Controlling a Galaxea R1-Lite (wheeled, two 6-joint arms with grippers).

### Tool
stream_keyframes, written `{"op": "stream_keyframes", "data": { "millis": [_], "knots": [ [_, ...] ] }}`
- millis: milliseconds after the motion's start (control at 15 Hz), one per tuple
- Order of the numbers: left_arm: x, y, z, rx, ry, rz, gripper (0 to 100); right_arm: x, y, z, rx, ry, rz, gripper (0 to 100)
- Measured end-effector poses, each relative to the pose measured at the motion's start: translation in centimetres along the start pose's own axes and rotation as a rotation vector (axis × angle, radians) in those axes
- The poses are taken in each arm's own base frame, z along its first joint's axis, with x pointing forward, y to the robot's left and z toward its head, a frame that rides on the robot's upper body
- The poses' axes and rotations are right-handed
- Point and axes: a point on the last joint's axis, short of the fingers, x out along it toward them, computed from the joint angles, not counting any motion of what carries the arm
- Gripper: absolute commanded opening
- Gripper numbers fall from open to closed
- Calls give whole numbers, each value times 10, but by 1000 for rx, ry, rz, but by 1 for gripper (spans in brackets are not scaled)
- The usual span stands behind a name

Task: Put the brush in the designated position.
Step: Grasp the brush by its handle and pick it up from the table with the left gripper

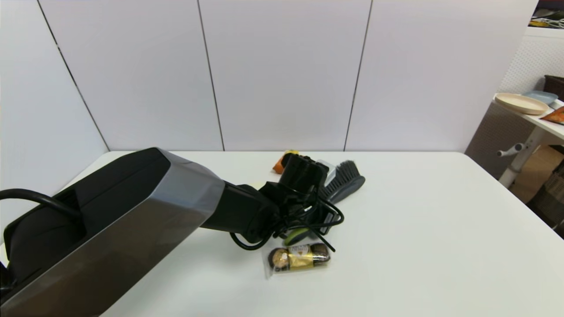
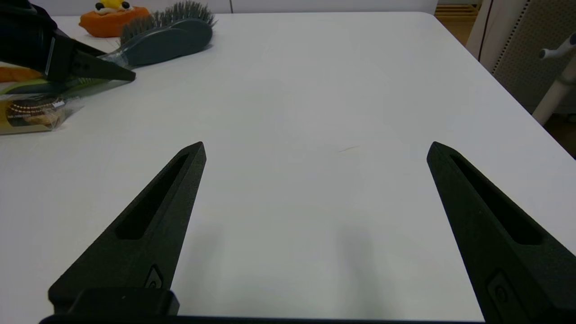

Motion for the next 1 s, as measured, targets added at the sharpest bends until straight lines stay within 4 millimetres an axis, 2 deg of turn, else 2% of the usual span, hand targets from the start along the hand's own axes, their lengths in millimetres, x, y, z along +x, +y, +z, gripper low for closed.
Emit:
{"op": "stream_keyframes", "data": {
  "millis": [667,1000],
  "knots": [
    [-2,1,6,3,-15,3,0,0,0,0,0,0,0,100],
    [-11,0,15,-1,-47,0,0,0,0,0,0,0,0,100]
  ]
}}
